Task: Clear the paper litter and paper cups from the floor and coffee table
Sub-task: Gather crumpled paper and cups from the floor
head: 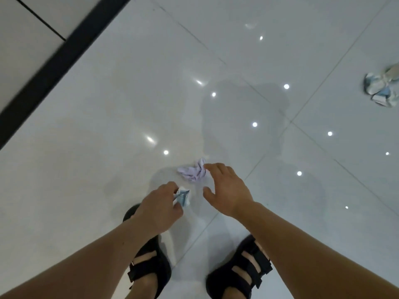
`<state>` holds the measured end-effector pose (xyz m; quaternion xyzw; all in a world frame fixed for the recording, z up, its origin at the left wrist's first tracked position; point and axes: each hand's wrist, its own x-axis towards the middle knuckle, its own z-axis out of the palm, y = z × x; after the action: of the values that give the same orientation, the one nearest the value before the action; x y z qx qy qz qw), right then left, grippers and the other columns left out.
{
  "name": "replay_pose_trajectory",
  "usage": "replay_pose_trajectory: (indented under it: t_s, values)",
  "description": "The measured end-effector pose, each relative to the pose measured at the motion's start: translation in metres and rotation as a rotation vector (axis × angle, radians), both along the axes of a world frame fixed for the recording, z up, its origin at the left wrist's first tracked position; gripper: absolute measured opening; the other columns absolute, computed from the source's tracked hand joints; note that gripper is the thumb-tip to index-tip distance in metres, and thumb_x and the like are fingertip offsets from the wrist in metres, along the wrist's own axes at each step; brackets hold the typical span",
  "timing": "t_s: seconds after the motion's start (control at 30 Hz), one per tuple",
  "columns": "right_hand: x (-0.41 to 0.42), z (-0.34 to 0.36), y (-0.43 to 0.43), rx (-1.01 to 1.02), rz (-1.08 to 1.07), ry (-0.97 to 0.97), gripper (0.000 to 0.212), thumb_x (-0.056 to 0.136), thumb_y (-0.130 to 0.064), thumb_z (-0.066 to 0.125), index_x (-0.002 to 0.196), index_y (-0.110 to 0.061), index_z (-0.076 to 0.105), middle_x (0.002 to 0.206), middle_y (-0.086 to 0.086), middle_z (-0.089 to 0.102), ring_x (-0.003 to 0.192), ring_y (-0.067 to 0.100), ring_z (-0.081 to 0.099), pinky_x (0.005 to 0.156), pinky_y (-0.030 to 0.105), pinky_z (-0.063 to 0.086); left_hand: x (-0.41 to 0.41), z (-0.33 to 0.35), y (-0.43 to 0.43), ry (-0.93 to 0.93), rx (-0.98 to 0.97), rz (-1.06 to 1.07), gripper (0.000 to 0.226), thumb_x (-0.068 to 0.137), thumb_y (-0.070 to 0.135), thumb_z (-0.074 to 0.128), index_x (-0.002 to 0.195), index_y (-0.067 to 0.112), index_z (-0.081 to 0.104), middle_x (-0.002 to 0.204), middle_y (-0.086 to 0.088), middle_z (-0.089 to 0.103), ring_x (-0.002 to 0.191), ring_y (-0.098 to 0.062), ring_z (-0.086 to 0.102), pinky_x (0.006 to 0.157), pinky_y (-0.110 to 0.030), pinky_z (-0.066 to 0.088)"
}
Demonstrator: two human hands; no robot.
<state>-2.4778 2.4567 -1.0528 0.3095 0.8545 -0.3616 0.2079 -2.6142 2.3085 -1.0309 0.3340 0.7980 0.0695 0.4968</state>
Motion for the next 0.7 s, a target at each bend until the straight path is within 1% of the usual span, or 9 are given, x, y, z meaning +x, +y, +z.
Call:
replay_pose_trajectory:
  t_s: [0.1, 0.17, 0.23, 0.3, 0.37, 0.43, 0.53, 0.63, 0.7]
  values:
    - [-0.016, -0.042, -0.003, 0.157, 0.258, -0.111, 0.083, 0.088, -0.036, 0.062, 0.153, -0.029, 0.013, 0.159, 0.003, 0.013, 0.143, 0.027, 0.017, 0.105, 0.042, 0.037, -0.009, -0.025, -0.029, 0.021, -0.064, 0.053, 0.017, 0.087, 0.028, 0.056, 0.092, 0.023, 0.04, 0.085, 0.004, 0.049, 0.069, -0.012, 0.05, 0.055, -0.025, 0.034]
    - [-0.027, -0.066, -0.01, 0.212, 0.343, -0.142, 0.086, 0.087, -0.03, 0.064, 0.152, -0.032, 0.008, 0.161, 0.003, 0.003, 0.146, 0.031, 0.007, 0.107, 0.047, 0.036, -0.014, -0.039, -0.045, 0.031, -0.085, 0.058, 0.02, 0.086, 0.029, 0.056, 0.089, 0.025, 0.037, 0.08, 0.006, 0.047, 0.065, -0.009, 0.048, 0.052, -0.024, 0.031]
    - [-0.035, -0.083, -0.02, 0.251, 0.398, -0.141, 0.079, 0.087, -0.023, 0.062, 0.15, -0.031, 0.014, 0.158, 0.005, 0.008, 0.145, 0.032, 0.011, 0.102, 0.048, 0.04, -0.018, -0.05, -0.055, 0.044, -0.086, 0.065, 0.02, 0.086, 0.028, 0.055, 0.089, 0.026, 0.035, 0.076, 0.006, 0.047, 0.062, -0.007, 0.046, 0.05, -0.023, 0.027]
    - [-0.038, -0.092, -0.03, 0.281, 0.435, -0.146, 0.062, 0.089, -0.021, 0.056, 0.145, -0.027, 0.029, 0.15, 0.007, 0.026, 0.135, 0.031, 0.026, 0.093, 0.042, 0.044, -0.022, -0.057, -0.058, 0.047, -0.075, 0.078, 0.019, 0.087, 0.026, 0.054, 0.095, 0.025, 0.037, 0.076, 0.008, 0.049, 0.061, -0.006, 0.047, 0.048, -0.022, 0.026]
    - [-0.036, -0.093, -0.036, 0.293, 0.423, -0.15, 0.044, 0.092, -0.021, 0.051, 0.135, -0.023, 0.043, 0.137, 0.006, 0.04, 0.122, 0.028, 0.037, 0.086, 0.037, 0.044, -0.026, -0.057, -0.058, 0.045, -0.058, 0.088, 0.028, 0.088, 0.024, 0.053, 0.112, 0.024, 0.039, 0.083, 0.008, 0.053, 0.064, -0.008, 0.049, 0.05, -0.022, 0.03]
    - [-0.034, -0.079, -0.035, 0.261, 0.338, -0.148, 0.036, 0.091, -0.021, 0.05, 0.127, -0.019, 0.051, 0.128, 0.004, 0.046, 0.115, 0.026, 0.04, 0.083, 0.035, 0.045, -0.029, -0.048, -0.053, 0.039, -0.04, 0.093, 0.048, 0.088, 0.023, 0.052, 0.133, 0.026, 0.034, 0.096, 0.005, 0.055, 0.071, -0.012, 0.051, 0.06, -0.025, 0.034]
    - [-0.035, -0.03, -0.023, 0.264, 0.28, -0.097, 0.036, 0.088, -0.021, 0.052, 0.124, -0.018, 0.054, 0.122, 0.004, 0.049, 0.111, 0.027, 0.042, 0.08, 0.035, 0.046, -0.034, -0.01, -0.042, 0.044, 0.005, 0.107, 0.059, 0.091, 0.022, 0.052, 0.144, 0.03, 0.029, 0.114, 0.001, 0.056, 0.087, -0.013, 0.049, 0.074, -0.022, 0.035]
    - [-0.037, 0.048, -0.009, 0.28, 0.303, -0.067, 0.038, 0.086, -0.019, 0.053, 0.123, -0.018, 0.055, 0.122, 0.004, 0.051, 0.111, 0.028, 0.044, 0.079, 0.036, 0.046, -0.038, 0.052, -0.027, 0.036, 0.034, 0.129, 0.057, 0.093, 0.021, 0.051, 0.145, 0.03, 0.03, 0.123, 0.0, 0.056, 0.102, -0.015, 0.053, 0.078, -0.017, 0.033]
    - [-0.041, 0.11, -0.001, 0.302, 0.314, -0.05, 0.039, 0.085, -0.02, 0.054, 0.124, -0.02, 0.055, 0.122, 0.003, 0.051, 0.112, 0.027, 0.044, 0.08, 0.036, 0.047, -0.042, 0.104, -0.015, 0.02, 0.052, 0.133, 0.055, 0.093, 0.024, 0.049, 0.145, 0.031, 0.03, 0.123, 0.001, 0.056, 0.101, -0.015, 0.055, 0.078, -0.019, 0.035]
